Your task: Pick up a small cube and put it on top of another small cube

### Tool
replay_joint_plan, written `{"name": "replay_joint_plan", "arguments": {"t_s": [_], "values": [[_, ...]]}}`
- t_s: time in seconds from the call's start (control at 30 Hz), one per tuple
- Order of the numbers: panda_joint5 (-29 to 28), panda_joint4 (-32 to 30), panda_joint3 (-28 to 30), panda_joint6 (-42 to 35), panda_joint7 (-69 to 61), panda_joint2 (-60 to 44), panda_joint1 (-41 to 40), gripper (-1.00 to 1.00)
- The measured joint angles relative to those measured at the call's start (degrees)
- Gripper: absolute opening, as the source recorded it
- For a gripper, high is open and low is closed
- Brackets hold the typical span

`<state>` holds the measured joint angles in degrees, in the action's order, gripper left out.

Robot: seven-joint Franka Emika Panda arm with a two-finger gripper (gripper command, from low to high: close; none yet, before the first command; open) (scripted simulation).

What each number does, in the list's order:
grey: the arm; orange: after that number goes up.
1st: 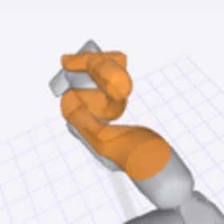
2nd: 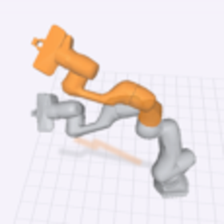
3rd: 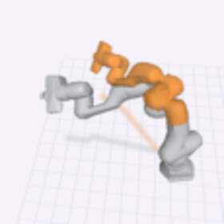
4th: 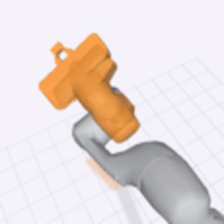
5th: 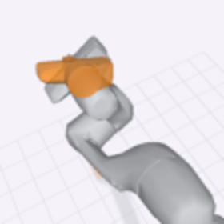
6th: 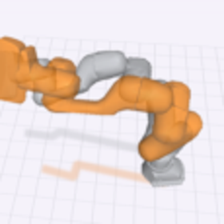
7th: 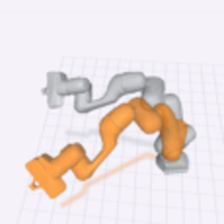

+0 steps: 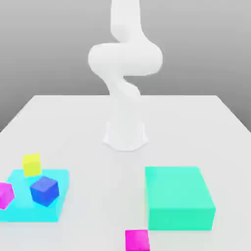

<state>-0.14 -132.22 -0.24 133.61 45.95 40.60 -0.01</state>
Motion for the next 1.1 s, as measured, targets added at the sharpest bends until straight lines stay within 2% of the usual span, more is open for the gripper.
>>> {"name": "replay_joint_plan", "arguments": {"t_s": [0.87,1.03,1.07,1.1], "values": [[-1.1,-4.5,-1.6,19.0,0.9,-54.4,0.9,0.0],[-1.6,-3.3,-1.3,26.1,1.3,-64.7,1.2,0.0],[-1.7,-3.0,-1.2,27.4,1.4,-66.4,1.3,-1.0],[-1.7,-3.0,-1.2,27.4,1.4,-66.4,1.3,-1.0]]}}
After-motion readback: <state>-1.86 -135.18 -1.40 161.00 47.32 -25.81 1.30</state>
